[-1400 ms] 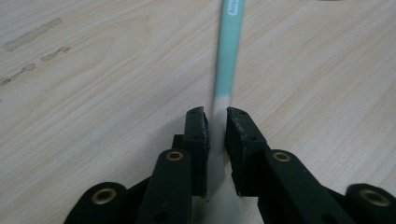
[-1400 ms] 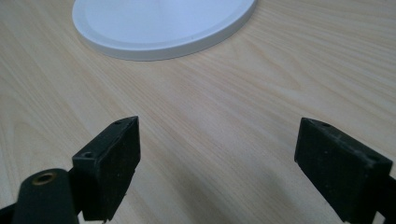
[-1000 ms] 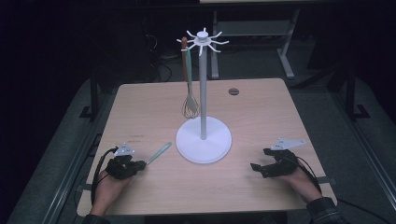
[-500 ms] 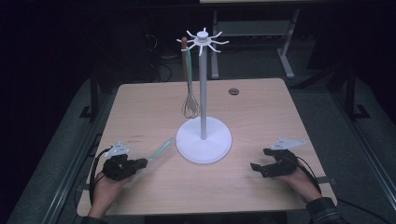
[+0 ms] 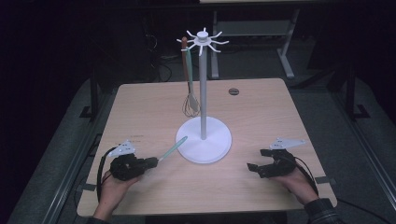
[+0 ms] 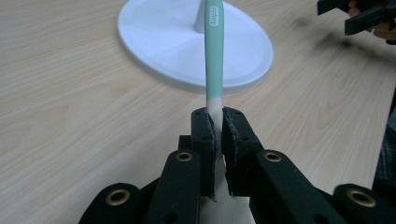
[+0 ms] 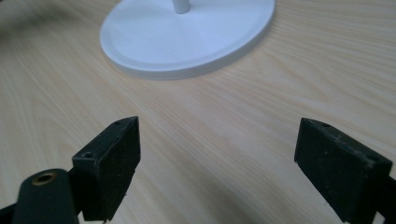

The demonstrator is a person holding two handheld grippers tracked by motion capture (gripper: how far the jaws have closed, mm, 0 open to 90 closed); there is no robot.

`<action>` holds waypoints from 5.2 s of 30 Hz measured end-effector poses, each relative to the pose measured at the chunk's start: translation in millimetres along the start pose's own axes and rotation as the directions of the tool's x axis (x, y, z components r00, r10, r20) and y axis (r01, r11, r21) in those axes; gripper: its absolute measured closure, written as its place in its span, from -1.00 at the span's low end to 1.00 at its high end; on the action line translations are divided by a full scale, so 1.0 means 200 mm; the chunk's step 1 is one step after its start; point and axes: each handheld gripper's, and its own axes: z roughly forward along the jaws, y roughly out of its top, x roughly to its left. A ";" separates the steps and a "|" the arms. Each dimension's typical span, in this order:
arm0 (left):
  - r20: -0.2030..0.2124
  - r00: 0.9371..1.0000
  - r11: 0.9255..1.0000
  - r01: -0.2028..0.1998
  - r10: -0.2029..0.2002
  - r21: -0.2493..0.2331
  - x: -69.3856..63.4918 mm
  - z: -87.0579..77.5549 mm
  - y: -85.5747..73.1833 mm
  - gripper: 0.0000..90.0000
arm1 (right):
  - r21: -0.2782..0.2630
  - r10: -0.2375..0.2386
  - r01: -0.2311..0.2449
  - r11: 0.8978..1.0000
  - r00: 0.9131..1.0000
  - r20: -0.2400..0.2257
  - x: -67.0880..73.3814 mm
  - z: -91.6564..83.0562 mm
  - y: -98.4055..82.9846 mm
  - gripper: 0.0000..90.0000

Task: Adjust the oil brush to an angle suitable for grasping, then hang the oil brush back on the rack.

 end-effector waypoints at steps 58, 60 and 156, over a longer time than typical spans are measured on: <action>0.157 0.972 0.984 -0.163 0.172 -0.074 -0.41 0.57 0.39 0.85 | -0.213 0.110 -0.170 0.962 0.958 -0.266 0.21 0.19 0.32 0.47; 0.155 0.973 0.984 -0.163 0.172 -0.072 -0.41 0.58 0.39 0.85 | -0.213 0.117 -0.182 0.960 0.952 -0.282 0.21 0.19 0.33 0.55; 0.011 0.990 0.978 -0.138 0.138 0.157 -0.19 0.18 -0.04 -0.70 | -0.494 -0.318 0.104 0.863 0.872 -0.372 0.52 -0.06 1.27 0.88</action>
